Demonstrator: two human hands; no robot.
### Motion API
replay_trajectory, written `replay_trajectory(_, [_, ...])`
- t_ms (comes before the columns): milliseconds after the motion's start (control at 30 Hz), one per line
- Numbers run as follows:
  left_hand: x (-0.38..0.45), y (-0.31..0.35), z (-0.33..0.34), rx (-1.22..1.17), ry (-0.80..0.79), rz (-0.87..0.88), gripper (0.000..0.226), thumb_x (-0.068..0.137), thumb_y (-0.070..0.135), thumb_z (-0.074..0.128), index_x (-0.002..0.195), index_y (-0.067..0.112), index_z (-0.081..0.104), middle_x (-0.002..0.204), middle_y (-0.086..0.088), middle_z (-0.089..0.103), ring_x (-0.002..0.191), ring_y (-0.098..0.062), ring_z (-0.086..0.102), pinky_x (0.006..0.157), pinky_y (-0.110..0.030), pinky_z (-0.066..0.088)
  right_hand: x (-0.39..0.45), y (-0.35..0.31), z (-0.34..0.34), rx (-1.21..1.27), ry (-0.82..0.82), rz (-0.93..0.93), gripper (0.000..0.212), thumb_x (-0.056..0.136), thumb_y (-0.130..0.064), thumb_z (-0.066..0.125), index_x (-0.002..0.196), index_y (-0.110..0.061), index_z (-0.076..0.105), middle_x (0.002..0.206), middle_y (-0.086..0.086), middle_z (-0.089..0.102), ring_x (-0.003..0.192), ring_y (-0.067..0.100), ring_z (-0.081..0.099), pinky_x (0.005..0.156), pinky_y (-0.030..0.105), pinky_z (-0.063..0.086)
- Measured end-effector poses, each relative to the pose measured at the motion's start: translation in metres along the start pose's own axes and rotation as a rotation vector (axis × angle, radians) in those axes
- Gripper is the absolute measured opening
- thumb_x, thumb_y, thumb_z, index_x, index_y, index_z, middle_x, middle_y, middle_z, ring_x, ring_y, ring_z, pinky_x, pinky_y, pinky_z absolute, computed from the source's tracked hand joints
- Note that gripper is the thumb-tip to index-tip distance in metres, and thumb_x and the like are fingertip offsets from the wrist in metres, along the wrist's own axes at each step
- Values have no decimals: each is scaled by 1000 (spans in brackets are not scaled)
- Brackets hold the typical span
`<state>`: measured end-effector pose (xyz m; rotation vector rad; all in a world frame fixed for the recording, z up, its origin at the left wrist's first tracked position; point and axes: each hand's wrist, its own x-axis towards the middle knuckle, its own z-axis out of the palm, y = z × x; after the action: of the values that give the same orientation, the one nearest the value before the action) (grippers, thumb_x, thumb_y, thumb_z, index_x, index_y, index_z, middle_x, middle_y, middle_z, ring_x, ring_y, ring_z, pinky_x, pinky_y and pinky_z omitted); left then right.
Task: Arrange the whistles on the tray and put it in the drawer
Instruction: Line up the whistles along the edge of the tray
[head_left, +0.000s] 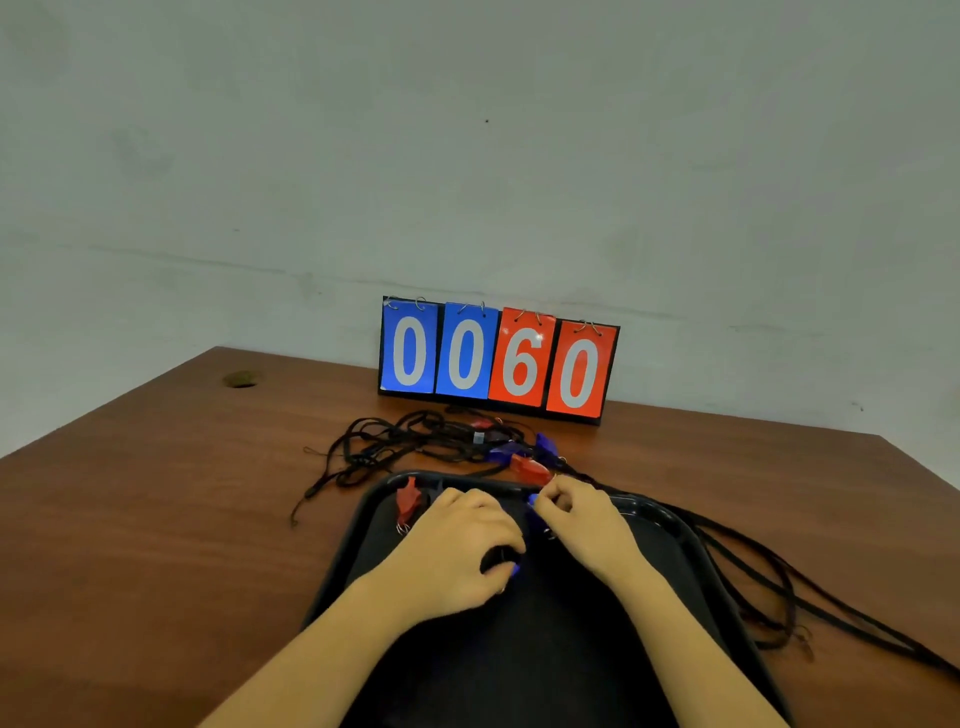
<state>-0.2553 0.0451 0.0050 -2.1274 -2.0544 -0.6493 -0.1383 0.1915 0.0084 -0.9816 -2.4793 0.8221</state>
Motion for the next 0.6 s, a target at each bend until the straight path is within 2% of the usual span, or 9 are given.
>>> replay_trajectory(133, [2,-4,1,76,-71,-39,35,92,32,46,125,24,55,134,10,52,129,-9,35,105,-31,28,-1,0,1,-34,-45,-15,15,88,-46,52,79,-34,55,69,-9,61,67,5,57,59,24,41])
replay_trajectory(267, [1,-4,1,108,-77,-60,39,96,34,38,134,26,46,143,12,41,136,-8,24,106,-27,18,0,0,1,-46,-61,-16,18,89,-49,49,83,-33,56,71,-8,62,67,5,57,62,25,43])
replay_trajectory(367, [0,-5,2,102,-42,-68,38,97,33,36,133,28,46,143,13,41,137,-8,22,106,-26,16,0,-1,1,-49,-56,-17,16,90,-45,49,84,-32,56,72,-7,61,67,5,56,63,25,42])
replay_trajectory(433, [0,-7,1,104,6,-89,37,96,31,35,129,29,50,138,14,47,134,-8,29,105,-26,20,0,-1,2,-24,-45,-10,13,90,-42,49,82,-34,54,72,-7,61,67,5,56,64,26,43])
replay_trajectory(533, [-1,-9,-2,173,58,-137,37,82,30,37,105,33,65,106,20,66,109,-6,54,90,-20,30,-1,-3,2,111,-11,9,8,90,-37,53,83,-34,54,77,-4,63,69,9,59,65,28,47])
replay_trajectory(600, [-2,-12,-2,160,95,-162,35,74,29,39,92,35,68,91,22,67,99,-2,51,83,-20,28,-1,-7,1,295,26,39,6,89,-34,57,87,-28,56,83,0,64,67,12,62,58,24,49])
